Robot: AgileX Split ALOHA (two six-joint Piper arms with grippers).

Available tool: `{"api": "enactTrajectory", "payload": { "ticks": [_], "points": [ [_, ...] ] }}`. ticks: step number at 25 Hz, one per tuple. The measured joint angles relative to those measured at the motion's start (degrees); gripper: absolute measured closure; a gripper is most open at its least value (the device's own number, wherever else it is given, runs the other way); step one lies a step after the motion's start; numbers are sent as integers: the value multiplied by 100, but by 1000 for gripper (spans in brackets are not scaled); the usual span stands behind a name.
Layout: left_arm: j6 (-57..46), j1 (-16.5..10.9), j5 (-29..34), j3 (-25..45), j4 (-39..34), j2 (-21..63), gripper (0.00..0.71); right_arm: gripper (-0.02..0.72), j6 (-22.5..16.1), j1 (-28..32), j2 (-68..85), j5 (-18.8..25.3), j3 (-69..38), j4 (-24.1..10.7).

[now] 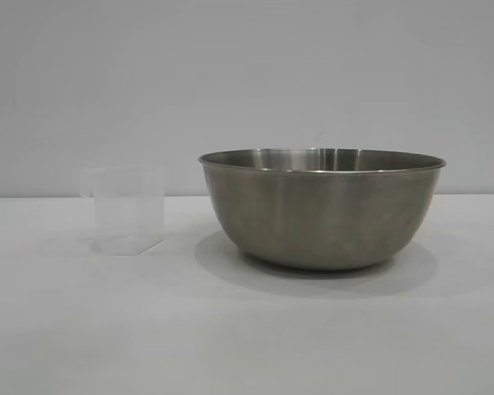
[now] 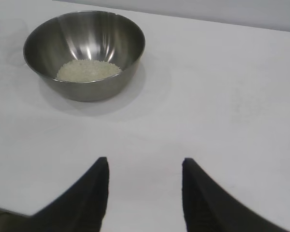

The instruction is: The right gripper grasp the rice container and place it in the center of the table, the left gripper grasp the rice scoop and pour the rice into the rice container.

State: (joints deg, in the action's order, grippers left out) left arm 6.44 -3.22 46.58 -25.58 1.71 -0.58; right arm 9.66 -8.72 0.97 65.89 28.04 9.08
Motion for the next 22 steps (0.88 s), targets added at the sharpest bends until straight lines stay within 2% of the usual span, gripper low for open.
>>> {"api": "enactTrajectory", "payload": {
  "ticks": [6,11,22],
  "points": [
    [117,0,970,-285,221,139,472,375,0,0,0,0,0,0],
    [180,8,1633,-261,307,160,472,375,0,0,0,-2,0,0],
    [-66,8,1749,-249,138,160,472,375,0,0,0,-2,0,0]
  ]
}}
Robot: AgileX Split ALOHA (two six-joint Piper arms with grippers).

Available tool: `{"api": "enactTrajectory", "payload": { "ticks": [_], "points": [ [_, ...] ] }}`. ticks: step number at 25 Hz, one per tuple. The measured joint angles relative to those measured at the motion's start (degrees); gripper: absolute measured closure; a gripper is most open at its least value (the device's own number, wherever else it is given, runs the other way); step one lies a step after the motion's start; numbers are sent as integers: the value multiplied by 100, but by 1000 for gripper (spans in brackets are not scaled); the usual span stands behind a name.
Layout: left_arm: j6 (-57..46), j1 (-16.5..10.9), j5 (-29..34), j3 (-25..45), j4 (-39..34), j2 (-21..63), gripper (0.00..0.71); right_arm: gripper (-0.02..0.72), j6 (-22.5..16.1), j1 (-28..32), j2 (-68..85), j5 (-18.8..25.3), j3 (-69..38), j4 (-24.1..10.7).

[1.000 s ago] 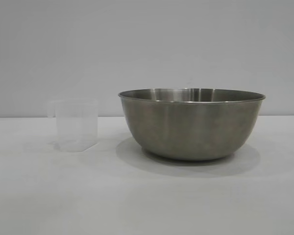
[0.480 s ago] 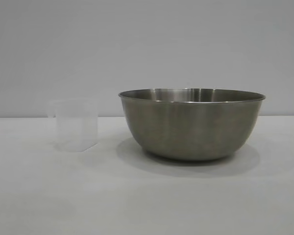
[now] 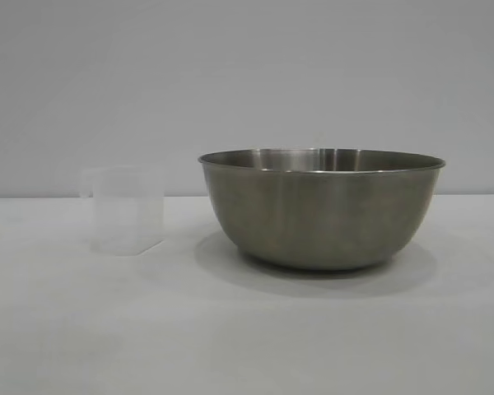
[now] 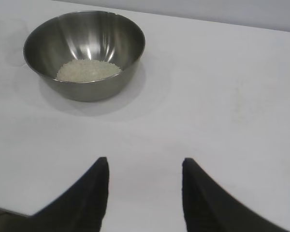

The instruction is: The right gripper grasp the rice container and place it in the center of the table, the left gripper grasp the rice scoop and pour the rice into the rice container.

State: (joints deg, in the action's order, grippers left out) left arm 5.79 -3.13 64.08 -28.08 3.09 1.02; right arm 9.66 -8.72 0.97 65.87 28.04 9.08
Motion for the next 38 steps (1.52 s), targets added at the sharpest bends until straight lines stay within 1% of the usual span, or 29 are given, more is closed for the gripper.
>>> {"api": "enactTrajectory", "payload": {
  "ticks": [9,10,22,23,24,38],
  "points": [
    [-10,0,0,0,-3,0,472,375,0,0,0,0,0,0],
    [-10,0,0,0,-3,0,472,424,0,0,0,0,0,0],
    [-10,0,0,0,-3,0,472,423,0,0,0,0,0,0],
    [-10,0,0,0,-3,0,472,467,0,0,0,0,0,0],
    [-10,0,0,0,-3,0,472,472,0,0,0,0,0,0],
    [-10,0,0,0,-3,0,472,470,0,0,0,0,0,0]
  ]
}}
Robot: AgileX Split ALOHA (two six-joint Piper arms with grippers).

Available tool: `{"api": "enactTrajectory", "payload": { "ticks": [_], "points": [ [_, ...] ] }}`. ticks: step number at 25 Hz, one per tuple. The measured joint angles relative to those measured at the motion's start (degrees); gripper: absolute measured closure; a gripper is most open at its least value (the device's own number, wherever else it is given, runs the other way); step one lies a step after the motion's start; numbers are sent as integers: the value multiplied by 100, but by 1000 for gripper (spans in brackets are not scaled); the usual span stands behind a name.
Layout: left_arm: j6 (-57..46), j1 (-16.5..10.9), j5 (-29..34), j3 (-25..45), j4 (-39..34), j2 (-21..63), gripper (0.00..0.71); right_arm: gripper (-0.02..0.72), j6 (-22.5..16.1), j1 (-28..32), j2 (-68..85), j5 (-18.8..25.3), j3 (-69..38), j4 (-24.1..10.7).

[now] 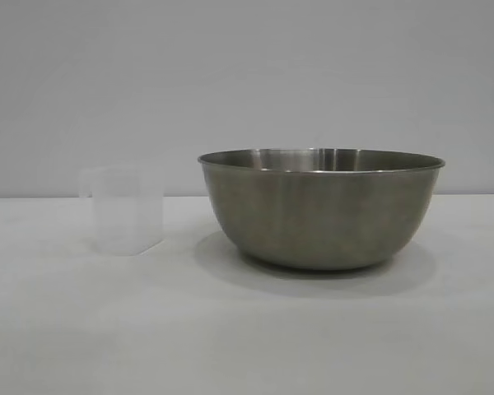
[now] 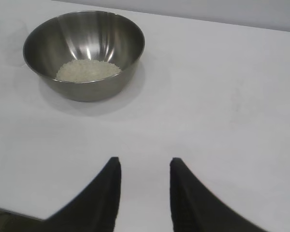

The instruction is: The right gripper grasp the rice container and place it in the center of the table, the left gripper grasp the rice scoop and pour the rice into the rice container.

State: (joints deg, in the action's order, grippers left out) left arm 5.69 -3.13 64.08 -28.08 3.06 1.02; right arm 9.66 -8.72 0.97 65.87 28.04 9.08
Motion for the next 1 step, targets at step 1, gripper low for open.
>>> {"api": "enactTrajectory", "payload": {
  "ticks": [1],
  "points": [
    [0,0,0,0,0,0,472,470,0,0,0,0,0,0]
  ]
}}
